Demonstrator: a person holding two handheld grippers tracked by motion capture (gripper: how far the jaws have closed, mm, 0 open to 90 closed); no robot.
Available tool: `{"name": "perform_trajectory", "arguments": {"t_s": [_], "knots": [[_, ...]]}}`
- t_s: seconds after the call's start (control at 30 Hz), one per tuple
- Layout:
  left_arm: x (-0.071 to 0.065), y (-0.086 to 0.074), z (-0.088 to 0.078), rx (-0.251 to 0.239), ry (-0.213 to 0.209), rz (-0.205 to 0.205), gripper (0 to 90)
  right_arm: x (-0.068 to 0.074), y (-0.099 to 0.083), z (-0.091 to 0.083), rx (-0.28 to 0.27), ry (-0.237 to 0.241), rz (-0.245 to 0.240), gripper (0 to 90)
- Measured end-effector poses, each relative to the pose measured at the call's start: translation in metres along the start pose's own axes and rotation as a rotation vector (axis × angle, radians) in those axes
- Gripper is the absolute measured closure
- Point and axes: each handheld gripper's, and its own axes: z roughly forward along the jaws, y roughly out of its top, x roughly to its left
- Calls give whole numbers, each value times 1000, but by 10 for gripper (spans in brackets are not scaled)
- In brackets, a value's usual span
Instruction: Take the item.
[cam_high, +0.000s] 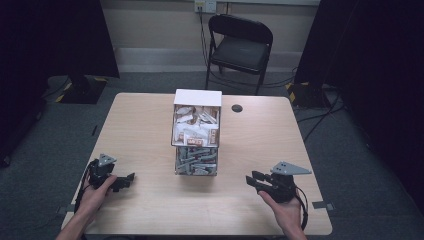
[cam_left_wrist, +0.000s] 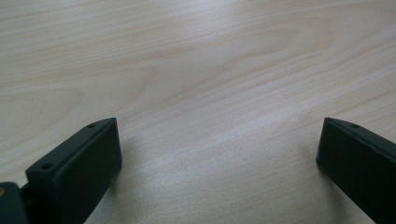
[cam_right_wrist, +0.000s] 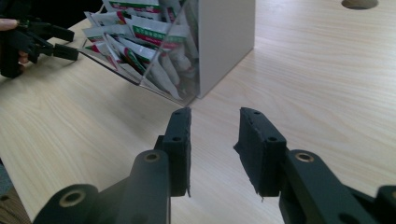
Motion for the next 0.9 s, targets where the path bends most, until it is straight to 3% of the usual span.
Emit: {"name": "perform_trajectory", "arguments": {"t_s": [0.27,0.57,0.9], "knots": [[0,0,0,0,0,0,0,12,16,12,-25,56,-23,668],[0,0,0,0,0,1,0,33,24,33,2,101,-85,686],[0,0,0,0,0,0,0,46,36,45,-9,155,-108,707]]}}
